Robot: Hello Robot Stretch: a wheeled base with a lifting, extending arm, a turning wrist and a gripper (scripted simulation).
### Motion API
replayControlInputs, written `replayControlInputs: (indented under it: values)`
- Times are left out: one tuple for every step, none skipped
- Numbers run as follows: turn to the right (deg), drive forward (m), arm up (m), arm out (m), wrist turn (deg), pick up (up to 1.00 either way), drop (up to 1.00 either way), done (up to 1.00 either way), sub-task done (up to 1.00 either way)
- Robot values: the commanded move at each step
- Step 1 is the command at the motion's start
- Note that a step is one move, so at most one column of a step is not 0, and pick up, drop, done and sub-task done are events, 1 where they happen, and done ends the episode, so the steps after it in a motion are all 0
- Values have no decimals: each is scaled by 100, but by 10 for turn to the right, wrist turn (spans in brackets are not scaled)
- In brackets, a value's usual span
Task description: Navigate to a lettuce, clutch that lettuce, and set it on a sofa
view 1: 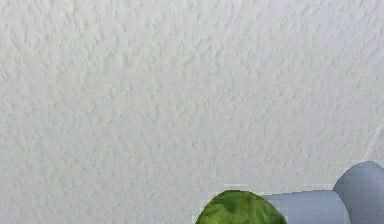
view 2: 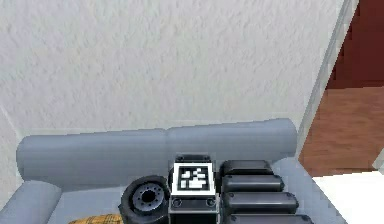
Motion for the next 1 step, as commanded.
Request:
replayControlInputs:
  values:
    - [0, 0, 0, 22, 0, 0, 0, 0, 0]
